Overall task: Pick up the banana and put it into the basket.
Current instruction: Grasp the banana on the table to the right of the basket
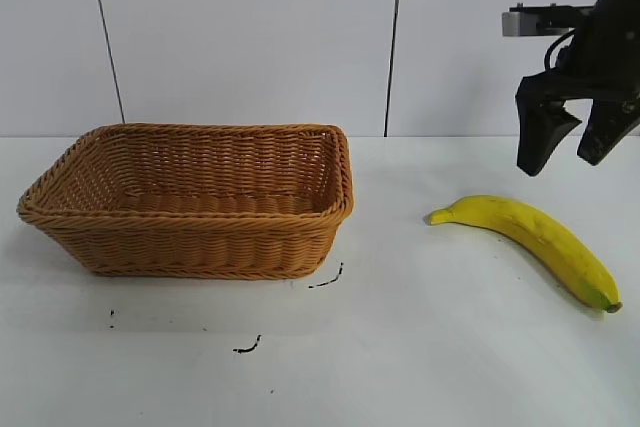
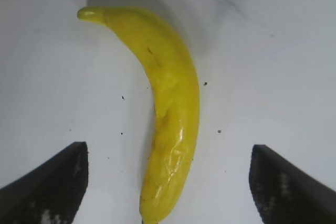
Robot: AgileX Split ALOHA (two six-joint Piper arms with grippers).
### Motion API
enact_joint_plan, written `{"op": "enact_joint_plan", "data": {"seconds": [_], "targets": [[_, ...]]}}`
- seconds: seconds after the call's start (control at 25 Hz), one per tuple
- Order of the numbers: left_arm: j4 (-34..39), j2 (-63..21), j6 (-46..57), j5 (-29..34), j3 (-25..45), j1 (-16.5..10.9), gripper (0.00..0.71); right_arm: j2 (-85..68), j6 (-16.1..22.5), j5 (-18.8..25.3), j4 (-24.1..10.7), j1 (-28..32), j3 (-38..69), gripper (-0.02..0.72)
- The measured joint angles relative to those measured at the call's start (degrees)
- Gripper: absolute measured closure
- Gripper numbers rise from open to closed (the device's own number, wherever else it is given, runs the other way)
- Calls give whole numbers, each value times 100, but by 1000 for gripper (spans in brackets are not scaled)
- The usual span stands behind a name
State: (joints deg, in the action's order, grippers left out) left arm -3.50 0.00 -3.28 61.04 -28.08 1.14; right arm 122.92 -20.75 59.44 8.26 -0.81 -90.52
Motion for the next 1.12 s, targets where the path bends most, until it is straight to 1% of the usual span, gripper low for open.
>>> {"op": "enact_joint_plan", "data": {"seconds": [0.2,0.28,0.4,0.48,0.64,0.84,1.12], "targets": [[0,0,0,0,0,0,15,124,22,-164,-40,-34,0,101],[0,0,0,0,0,0,15,124,71,-193,-244,-126,0,111],[0,0,0,0,0,0,15,124,249,-225,-557,-382,0,112],[0,0,0,0,0,0,15,124,307,-318,-648,-538,0,112],[0,0,0,0,0,0,15,124,455,-462,-703,-601,0,113],[0,0,0,0,0,0,15,124,582,-488,-760,-503,0,113],[0,0,0,0,0,0,15,407,620,-566,-826,-382,0,113]]}}
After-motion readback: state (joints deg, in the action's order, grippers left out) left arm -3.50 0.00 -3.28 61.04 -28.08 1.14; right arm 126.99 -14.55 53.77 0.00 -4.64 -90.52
